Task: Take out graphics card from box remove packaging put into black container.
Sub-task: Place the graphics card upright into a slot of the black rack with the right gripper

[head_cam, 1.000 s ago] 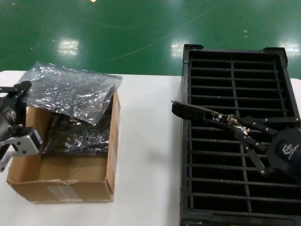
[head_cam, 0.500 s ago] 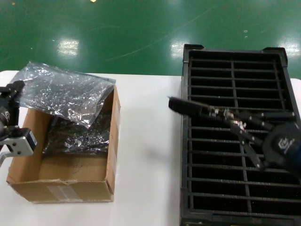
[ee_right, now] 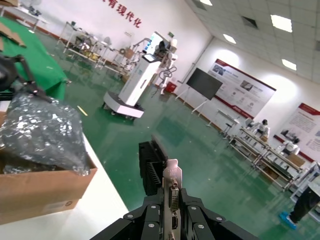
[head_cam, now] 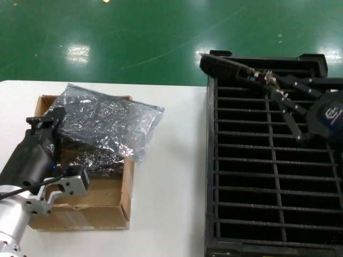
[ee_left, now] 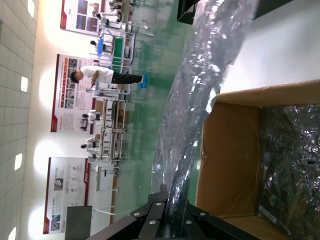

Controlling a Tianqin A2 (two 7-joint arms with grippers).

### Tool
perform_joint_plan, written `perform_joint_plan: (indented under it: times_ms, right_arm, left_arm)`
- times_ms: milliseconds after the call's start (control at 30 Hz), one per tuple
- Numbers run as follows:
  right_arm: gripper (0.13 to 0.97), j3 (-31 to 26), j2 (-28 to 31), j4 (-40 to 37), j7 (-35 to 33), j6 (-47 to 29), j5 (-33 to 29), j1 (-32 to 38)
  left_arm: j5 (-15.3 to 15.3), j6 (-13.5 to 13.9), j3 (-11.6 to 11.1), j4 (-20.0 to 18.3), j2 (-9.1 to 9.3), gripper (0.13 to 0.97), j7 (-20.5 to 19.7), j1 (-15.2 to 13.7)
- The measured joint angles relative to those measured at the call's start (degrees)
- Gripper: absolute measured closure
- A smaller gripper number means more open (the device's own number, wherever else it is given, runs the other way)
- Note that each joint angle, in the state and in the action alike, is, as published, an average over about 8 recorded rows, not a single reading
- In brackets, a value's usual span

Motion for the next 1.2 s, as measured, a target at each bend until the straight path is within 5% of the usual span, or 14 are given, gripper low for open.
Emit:
perform_joint_plan:
  times_ms: [400,933,1200]
  right_arm:
    - [0.908,-0.45,3.01,0.09,10.88,-11.92,-1.78,7.72]
    - [0.908,-6.31,-1.56,-0.56,25.47,-30.95,-18.44,20.90]
    - [0.908,-7.83,-2.26,-2.16,27.32,-39.38,-19.05,25.66]
  left_arm:
    - [-0.35,-1.04,0.13,1.14,1.36,0.958,1.17,0.11]
    - [-4.44,-8.43,1.23,7.05,-2.86,0.958,3.63,-1.28]
    - [-5.13,-8.31,1.10,7.02,-2.75,0.958,4.38,-1.29]
